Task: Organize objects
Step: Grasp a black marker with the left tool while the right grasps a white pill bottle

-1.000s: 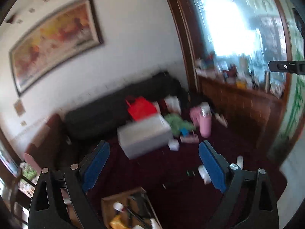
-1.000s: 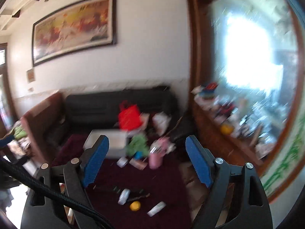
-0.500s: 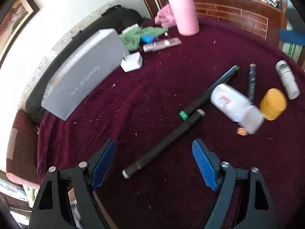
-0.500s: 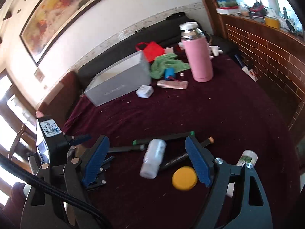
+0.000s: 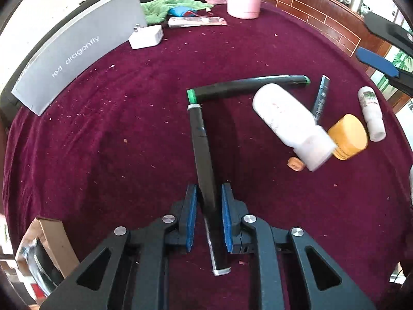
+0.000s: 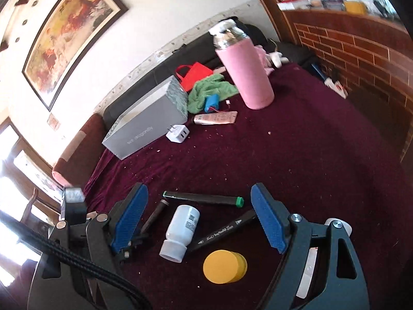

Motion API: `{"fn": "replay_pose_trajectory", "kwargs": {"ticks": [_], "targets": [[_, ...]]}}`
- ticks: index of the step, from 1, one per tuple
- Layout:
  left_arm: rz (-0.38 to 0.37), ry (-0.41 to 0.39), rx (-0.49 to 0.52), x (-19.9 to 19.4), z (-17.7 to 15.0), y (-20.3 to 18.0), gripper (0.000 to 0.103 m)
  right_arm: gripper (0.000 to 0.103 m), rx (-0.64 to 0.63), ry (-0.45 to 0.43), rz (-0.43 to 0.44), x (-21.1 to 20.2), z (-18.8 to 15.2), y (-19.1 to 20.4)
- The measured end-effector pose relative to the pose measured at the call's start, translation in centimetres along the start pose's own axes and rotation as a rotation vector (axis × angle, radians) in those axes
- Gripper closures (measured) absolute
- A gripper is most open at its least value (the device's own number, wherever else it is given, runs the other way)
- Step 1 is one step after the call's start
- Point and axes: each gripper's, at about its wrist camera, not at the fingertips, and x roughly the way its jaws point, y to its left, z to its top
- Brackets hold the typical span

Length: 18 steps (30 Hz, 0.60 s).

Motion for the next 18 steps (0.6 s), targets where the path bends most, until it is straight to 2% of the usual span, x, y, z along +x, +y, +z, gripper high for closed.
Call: {"fn": "replay_pose_trajectory", "kwargs": {"ticks": [3,5,8,9,10,11,15,18], "targets": [[0.030,-0.027,-0.013,0.3,0.8,-0.5,0.086,0.021,0.021,0.014,0.006,0.4,-0.1,-0.4],[0.068,-0.044,-0.016,0.4,1.4,-0.8,0.076,0.021,0.026,0.030,0.000,1.1,-0.2,-0.6],[0.121,-0.088,-0.005,0.6,1.5,-1.3,0.071,0.021,0.024,0.047,-0.011,1.8,-0.4,-0.4],[0.125,-0.097,-0.004,0.6,1.3,-1.4,0.071,0.021,0.014,0.049,-0.018,2.0,-0.4,-0.2],[0.112,-0.097,-0.009,0.4,1.0,-1.4,0.078,0.021,0.004,0.047,-0.028,2.1,-0.5,-0.1],[0.072,-0.091,-0.024,0.1,0.5,-1.4,0.092,0.021,-0.010,0.044,-0.043,2.2,-0.5,0.1],[-0.004,-0.102,-0.122,-1.7,-2.4,-0.9,0.092,0.021,-0.014,0.053,-0.049,2.4,-0.9,0.0],[-0.017,-0.108,-0.202,-2.7,-5.3,-0.8,0.092,0.021,-0.028,0.063,-0.025,2.5,-1.2,0.4]]}}
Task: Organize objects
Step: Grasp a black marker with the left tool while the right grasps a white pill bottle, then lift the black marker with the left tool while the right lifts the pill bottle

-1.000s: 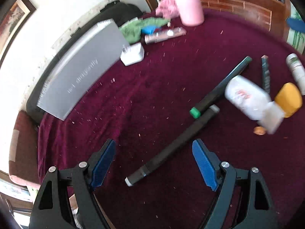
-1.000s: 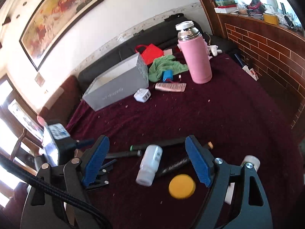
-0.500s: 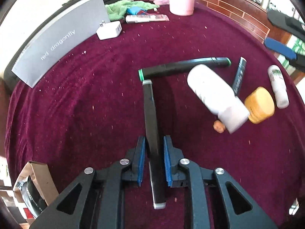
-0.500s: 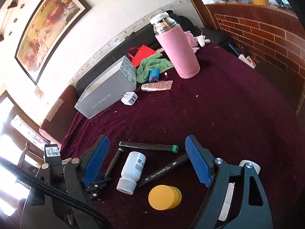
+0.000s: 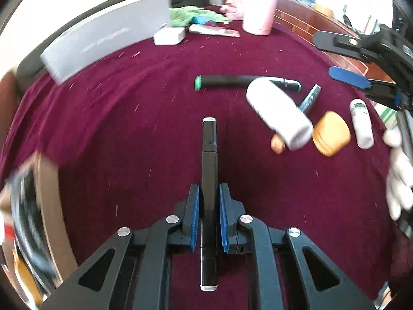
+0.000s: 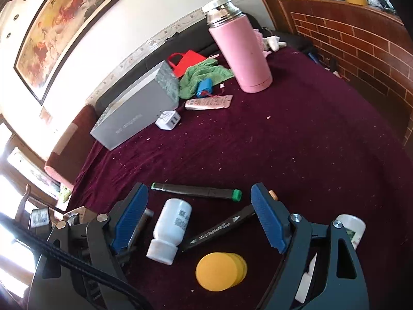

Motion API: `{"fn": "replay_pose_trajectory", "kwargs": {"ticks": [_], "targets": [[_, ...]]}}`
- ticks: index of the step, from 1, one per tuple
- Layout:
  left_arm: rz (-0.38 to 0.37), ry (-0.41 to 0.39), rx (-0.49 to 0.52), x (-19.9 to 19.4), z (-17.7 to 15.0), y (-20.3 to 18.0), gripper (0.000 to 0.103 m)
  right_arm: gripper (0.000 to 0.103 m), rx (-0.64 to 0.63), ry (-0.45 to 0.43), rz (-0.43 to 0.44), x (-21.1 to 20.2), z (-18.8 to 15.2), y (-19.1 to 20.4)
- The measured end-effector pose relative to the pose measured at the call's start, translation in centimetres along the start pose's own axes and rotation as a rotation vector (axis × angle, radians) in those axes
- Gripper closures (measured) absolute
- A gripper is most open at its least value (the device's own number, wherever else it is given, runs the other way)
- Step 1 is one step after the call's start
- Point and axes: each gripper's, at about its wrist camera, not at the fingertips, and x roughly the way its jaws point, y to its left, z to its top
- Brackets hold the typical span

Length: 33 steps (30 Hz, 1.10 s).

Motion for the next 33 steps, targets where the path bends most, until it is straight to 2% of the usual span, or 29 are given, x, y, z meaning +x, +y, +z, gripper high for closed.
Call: {"fn": "replay_pose_trajectory", "kwargs": {"ticks": [3,5,9,13,17,21,24,26,27,30,32,33], "targets": [[-0.023,-0.008,-0.094,-1.6,-2.8,0.5,0.092,0.021,-0.030,0.017,0.011,0.3,-0.5,0.8],[-0.013,-0.027,-0.126,-2.6,-4.5,0.5,0.092,0.021,-0.046,0.019,0.015,0.4,-0.8,1.3],[0.074,-0.053,-0.132,-3.4,-6.7,-0.1,0.092,0.021,-0.126,0.023,-0.047,1.1,-1.6,2.6],[0.096,-0.061,-0.128,-3.5,-7.7,-0.4,0.092,0.027,-0.103,0.092,-0.031,1.9,-1.5,3.5],[0.113,-0.087,-0.129,-3.5,-8.0,-0.6,0.091,0.027,-0.172,0.180,-0.131,3.4,-1.3,5.8],[0.090,-0.133,-0.148,-3.7,-8.6,-0.1,0.091,0.034,-0.248,0.286,-0.297,6.4,-1.5,7.4],[0.087,-0.158,-0.152,-3.9,-9.1,-0.1,0.090,0.049,-0.270,0.348,-0.351,8.1,-2.1,7.9],[0.063,-0.165,-0.167,-4.0,-9.0,0.1,0.087,0.061,-0.277,0.397,-0.359,9.2,-2.6,7.9],[0.053,-0.168,-0.173,-4.0,-9.0,0.3,0.086,0.071,-0.263,0.422,-0.347,9.7,-2.9,7.7],[0.002,-0.178,-0.165,-3.9,-8.9,0.3,0.072,0.072,-0.236,0.395,-0.308,8.6,-3.3,7.5],[-0.038,-0.177,-0.130,-3.8,-8.8,-0.4,0.045,0.072,-0.231,0.375,-0.286,7.4,-3.7,7.6],[-0.048,-0.172,-0.107,-3.6,-8.6,-0.9,0.041,0.072,-0.230,0.361,-0.269,6.3,-4.0,7.7]]}}
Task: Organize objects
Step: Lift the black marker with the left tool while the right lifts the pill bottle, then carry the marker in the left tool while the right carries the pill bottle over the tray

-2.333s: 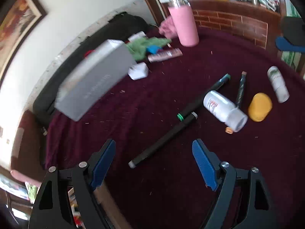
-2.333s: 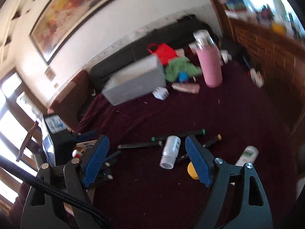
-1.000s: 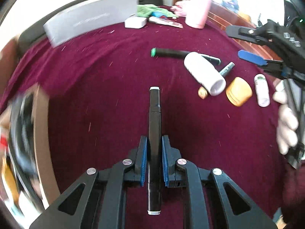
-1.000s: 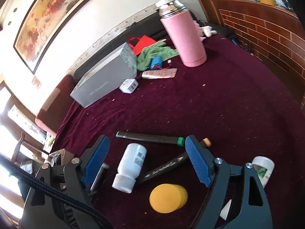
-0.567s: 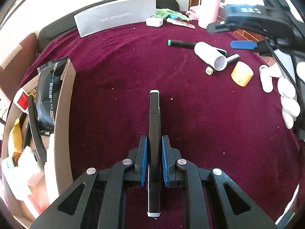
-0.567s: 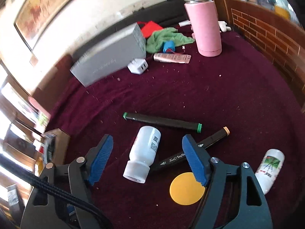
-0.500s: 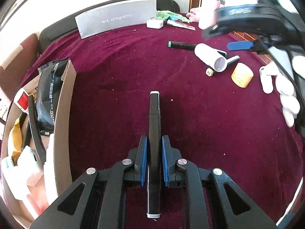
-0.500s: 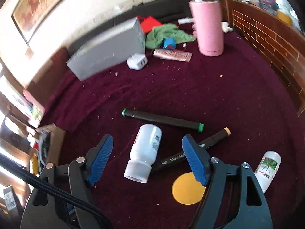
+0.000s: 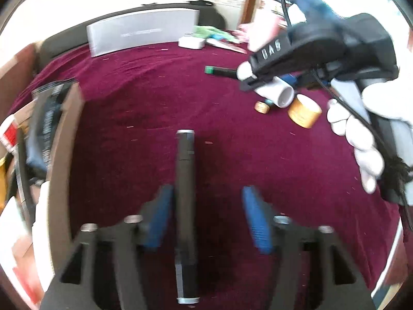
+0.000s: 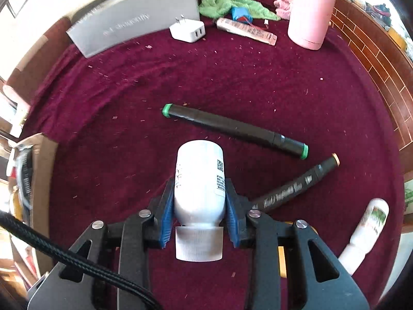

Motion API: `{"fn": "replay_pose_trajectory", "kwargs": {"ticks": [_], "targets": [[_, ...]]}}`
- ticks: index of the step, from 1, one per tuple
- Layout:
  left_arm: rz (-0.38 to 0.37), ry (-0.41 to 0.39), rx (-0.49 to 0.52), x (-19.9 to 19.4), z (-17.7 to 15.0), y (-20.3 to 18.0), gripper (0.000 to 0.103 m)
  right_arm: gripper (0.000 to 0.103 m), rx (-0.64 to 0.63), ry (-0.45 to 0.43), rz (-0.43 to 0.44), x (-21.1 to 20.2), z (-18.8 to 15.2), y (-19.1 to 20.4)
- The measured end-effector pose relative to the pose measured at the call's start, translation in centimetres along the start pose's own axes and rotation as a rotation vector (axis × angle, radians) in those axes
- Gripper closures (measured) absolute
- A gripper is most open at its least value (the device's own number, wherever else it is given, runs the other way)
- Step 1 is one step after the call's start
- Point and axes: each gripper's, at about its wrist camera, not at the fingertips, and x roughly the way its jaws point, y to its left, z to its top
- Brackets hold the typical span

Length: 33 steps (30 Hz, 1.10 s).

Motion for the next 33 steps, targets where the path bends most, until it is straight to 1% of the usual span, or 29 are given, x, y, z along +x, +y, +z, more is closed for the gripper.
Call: {"fn": "replay_pose_trajectory", "kwargs": {"ticks": [1,4,5,7,8,9,10,11,12,15,17,21,23,28,33], "targets": [[0.004,0.003,0.010,0.0,-0.1,-0.3,0.036,0.072,0.002,-0.010,0.016,-0.7,-0.6,0.0],[0.023,0.009,0.029,0.3,0.0,-0.8,0.033,0.071,0.009,-0.028,0.076,-2.8,-2.7,-0.4],[0.026,0.010,0.032,0.3,0.0,-0.9,0.033,0.071,0.011,-0.035,0.098,-3.6,-3.9,-0.7],[0.035,0.014,0.042,0.4,0.0,-1.1,0.033,0.071,0.021,-0.038,0.119,-4.2,-4.9,-1.0],[0.047,0.017,0.051,0.4,0.0,-1.3,0.036,0.071,0.032,-0.043,0.130,-4.5,-5.6,-1.1],[0.064,0.017,0.056,0.3,0.0,-1.3,0.040,0.071,0.046,-0.045,0.142,-4.7,-6.4,-1.6],[0.082,0.013,0.057,0.1,-0.1,-1.1,0.056,0.071,0.057,-0.042,0.151,-4.7,-6.8,-1.6],[0.076,0.007,0.051,-0.2,-0.2,-0.8,0.081,0.071,0.077,-0.036,0.170,-4.8,-7.8,-2.2],[0.061,0.009,0.034,-0.5,-0.3,-0.3,0.091,0.071,0.089,-0.034,0.182,-5.0,-8.4,-2.5],[0.015,0.010,-0.049,-1.2,-0.7,1.3,0.092,0.071,0.112,-0.039,0.203,-5.3,-10.1,-3.3],[0.017,0.009,-0.073,-1.8,-1.1,1.5,0.092,0.071,0.127,-0.047,0.237,-5.4,-10.8,-3.6],[0.042,-0.025,-0.073,-3.8,-1.9,0.9,0.092,0.071,0.112,-0.055,0.276,-5.7,-11.5,-3.0],[0.042,-0.040,-0.077,-4.8,-2.1,0.6,0.092,0.071,0.098,-0.058,0.297,-6.0,-11.8,-2.3],[0.066,-0.078,-0.073,-7.4,-2.8,0.1,0.092,0.071,0.057,-0.067,0.323,-7.1,-12.7,-0.6],[0.061,-0.125,-0.095,-10.2,-3.7,0.9,0.091,0.071,0.015,-0.080,0.340,-8.2,-13.4,1.5]]}}
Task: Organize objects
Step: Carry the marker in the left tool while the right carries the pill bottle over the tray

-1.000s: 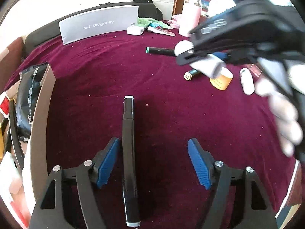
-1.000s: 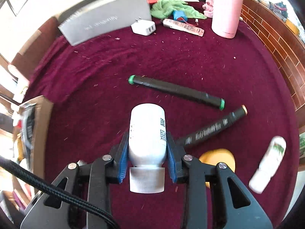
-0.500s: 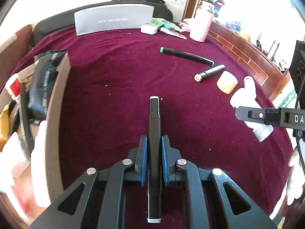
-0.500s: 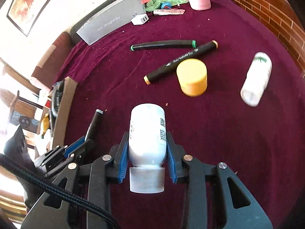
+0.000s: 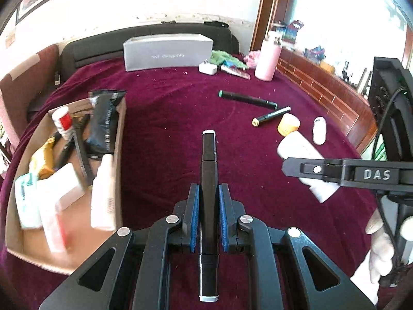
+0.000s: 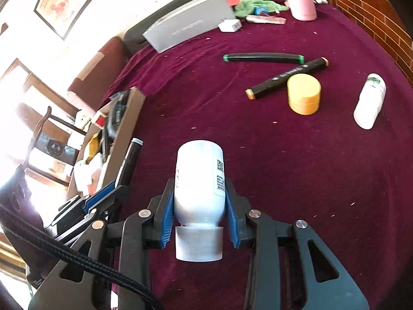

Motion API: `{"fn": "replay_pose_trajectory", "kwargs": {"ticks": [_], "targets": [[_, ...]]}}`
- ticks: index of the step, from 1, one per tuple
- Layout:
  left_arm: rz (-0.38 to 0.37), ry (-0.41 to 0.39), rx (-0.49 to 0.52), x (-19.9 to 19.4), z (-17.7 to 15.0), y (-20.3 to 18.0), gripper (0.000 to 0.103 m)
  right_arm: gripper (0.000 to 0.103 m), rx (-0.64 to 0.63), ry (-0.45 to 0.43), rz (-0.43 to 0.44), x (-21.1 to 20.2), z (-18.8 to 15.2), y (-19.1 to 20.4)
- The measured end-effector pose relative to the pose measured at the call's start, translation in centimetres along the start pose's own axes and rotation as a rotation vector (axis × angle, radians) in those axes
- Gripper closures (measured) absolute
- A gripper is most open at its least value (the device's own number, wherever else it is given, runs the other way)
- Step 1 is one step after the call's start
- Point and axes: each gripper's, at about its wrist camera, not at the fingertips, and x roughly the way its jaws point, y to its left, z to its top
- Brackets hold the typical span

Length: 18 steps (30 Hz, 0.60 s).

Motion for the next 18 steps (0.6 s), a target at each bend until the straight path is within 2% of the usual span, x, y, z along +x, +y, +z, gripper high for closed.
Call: {"fn": "replay_pose_trajectory", "kwargs": {"ticks": [6,14,18], "targets": [[0.034,-0.059,-0.056,-3.0,-0.5,3.4,0.091,0.071,-0.090,0.028,0.041,0.9,0.0,4.8],[0.155,-0.080,-0.214,-4.2,-1.6,12.8,0.091,0.071,-0.185,0.089,0.112,4.0,0.8,11.2],[0.190,-0.078,-0.254,-4.2,-2.3,16.0,0.091,0.071,-0.216,0.127,0.133,6.4,1.1,14.0]]}}
